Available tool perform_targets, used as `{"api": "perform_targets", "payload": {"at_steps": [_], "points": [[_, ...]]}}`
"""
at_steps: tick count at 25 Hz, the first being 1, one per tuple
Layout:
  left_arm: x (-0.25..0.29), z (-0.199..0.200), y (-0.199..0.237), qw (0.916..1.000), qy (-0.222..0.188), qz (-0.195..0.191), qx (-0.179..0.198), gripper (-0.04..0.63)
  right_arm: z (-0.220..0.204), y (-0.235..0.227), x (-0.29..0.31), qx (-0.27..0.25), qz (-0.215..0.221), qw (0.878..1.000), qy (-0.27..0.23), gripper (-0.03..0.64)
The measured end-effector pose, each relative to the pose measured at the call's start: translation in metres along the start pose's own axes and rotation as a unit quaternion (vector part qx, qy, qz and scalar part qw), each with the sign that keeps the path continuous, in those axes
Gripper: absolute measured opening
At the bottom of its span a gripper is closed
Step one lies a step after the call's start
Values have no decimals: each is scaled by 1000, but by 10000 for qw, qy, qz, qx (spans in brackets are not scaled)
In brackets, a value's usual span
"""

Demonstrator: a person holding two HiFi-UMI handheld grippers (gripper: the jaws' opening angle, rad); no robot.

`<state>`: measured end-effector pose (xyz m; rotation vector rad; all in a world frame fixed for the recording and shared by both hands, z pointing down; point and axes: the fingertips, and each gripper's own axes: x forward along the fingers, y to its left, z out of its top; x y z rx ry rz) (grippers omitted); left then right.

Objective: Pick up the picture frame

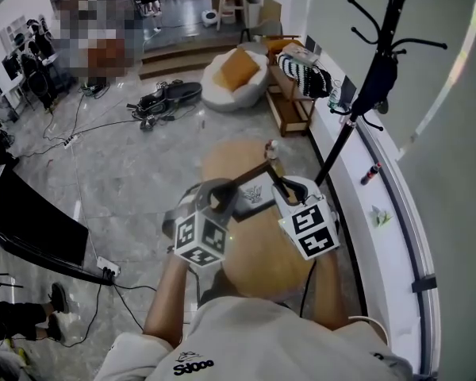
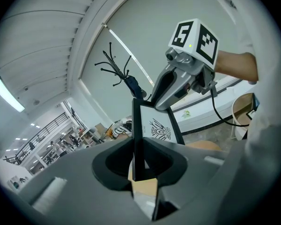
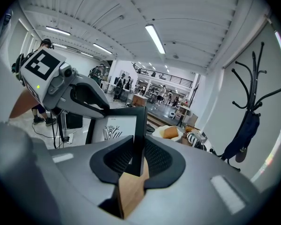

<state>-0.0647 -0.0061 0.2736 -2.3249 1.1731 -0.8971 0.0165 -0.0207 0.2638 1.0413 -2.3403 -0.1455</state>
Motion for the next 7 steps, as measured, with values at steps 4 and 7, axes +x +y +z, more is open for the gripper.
{"api": "perform_targets", "payload": {"at_steps": [4,7], "points": [[3,-1,-1,10000,6,-28,18,78,-2,-1,2,32,-2,10000,16,77],[3,-1,-1,10000,29,-53,32,78,-3,-1,3,46,4,10000,32,77]]}}
